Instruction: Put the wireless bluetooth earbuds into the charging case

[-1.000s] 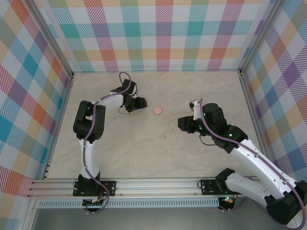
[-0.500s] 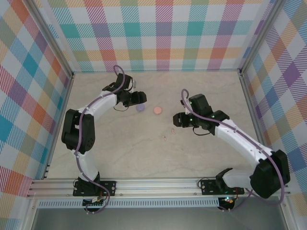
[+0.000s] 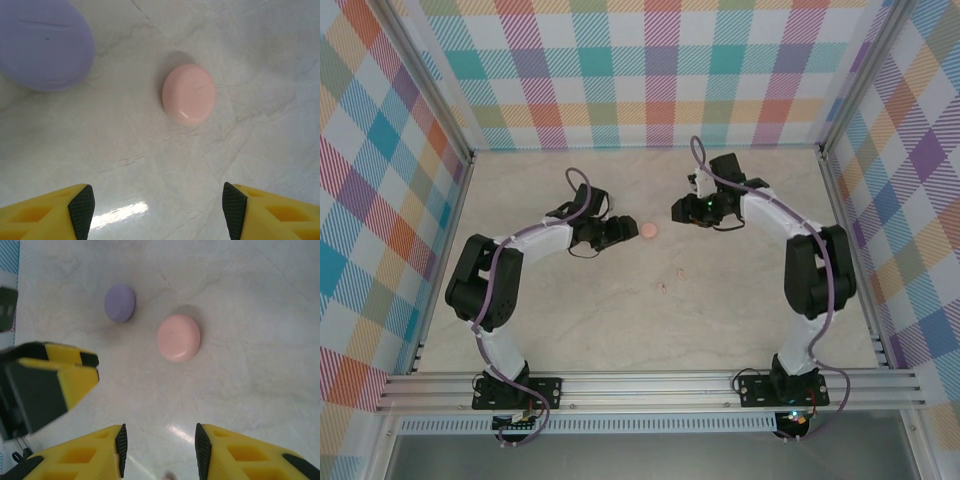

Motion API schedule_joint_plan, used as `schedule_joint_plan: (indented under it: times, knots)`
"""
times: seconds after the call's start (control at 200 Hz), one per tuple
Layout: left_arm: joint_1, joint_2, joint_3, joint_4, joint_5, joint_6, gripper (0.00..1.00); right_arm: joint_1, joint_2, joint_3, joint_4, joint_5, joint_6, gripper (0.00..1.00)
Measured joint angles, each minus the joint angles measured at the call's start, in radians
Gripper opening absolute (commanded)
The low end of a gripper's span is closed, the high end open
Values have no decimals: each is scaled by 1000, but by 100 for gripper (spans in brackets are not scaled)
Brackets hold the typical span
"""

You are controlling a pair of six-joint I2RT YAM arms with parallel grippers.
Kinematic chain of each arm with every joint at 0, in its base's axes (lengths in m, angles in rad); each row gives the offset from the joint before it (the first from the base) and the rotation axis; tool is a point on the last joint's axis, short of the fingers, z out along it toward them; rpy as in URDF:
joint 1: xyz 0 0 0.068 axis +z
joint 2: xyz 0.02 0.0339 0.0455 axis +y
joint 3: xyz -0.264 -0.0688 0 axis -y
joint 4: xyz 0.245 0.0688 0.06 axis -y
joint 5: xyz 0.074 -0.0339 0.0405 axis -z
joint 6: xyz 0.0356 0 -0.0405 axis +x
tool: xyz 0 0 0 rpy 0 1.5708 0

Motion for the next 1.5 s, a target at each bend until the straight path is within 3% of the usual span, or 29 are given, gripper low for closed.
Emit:
schedule_joint_plan:
  times: [0.23, 0.465, 1.5]
  knots:
    - [-21, 14, -14, 130, -3, -66, 62, -1, 240, 217, -78, -39, 9, 36]
    - [-21, 90, -21, 202, -2, -109, 61, -1, 378, 354, -143, -83, 19, 33]
    - [-20, 230, 51, 280, 57, -162, 47, 9, 571, 538, -253, -203, 19, 22]
